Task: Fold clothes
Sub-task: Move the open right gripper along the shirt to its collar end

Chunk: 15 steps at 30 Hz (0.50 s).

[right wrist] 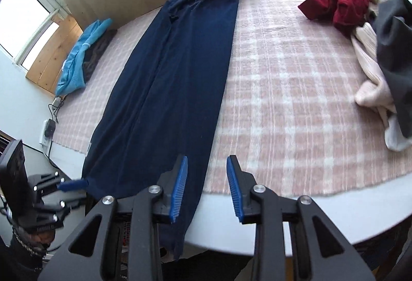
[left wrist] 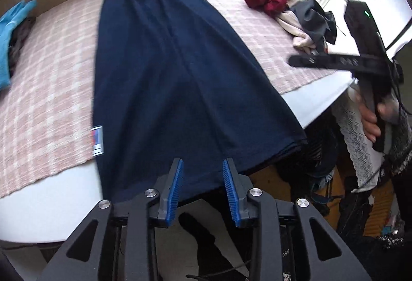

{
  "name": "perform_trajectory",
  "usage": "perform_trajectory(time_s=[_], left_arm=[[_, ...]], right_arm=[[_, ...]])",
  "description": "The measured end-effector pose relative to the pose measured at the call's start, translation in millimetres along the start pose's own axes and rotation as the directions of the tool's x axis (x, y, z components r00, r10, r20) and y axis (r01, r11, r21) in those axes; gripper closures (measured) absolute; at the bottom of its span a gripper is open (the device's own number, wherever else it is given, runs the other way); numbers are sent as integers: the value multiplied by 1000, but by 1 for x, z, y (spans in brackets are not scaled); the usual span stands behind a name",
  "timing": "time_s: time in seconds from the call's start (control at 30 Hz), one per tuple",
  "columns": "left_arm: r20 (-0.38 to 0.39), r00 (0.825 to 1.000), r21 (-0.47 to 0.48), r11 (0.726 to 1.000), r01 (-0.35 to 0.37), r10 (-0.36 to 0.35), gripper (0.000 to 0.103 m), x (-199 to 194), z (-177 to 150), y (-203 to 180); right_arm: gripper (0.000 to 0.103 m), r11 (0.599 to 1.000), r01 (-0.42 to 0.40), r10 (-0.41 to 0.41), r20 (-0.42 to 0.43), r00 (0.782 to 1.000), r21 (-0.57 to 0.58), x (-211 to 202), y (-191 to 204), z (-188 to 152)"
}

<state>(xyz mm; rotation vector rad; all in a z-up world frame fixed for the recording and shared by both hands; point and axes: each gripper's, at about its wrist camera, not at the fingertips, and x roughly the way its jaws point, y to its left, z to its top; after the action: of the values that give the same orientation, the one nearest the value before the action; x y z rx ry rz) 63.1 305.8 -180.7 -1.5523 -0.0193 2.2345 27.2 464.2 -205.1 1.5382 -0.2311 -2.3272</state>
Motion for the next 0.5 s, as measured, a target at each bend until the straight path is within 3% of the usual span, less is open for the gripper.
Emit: perform_trajectory(time_s=[0.13, 0.33, 0.47, 0.5], left_arm=[[-2, 1000, 41, 999, -21, 21, 73, 15, 2, -45], [44, 993, 113, 989, 100, -105, 72, 28, 18, -82], [-10, 995, 119, 988, 98, -97, 72, 58, 26, -96], [-26, 996, 117, 989, 93, -91, 71, 63, 25, -95]], right_arm=[[72, 999, 29, -30, -29, 999, -24, 32, -3, 32], [72, 999, 4, -6, -62, 998, -43, 63, -6, 66], [72, 997, -4, -1, -69, 998, -74, 77, -4, 79], [85, 996, -24, 18, -73, 997, -88, 77, -3, 78]])
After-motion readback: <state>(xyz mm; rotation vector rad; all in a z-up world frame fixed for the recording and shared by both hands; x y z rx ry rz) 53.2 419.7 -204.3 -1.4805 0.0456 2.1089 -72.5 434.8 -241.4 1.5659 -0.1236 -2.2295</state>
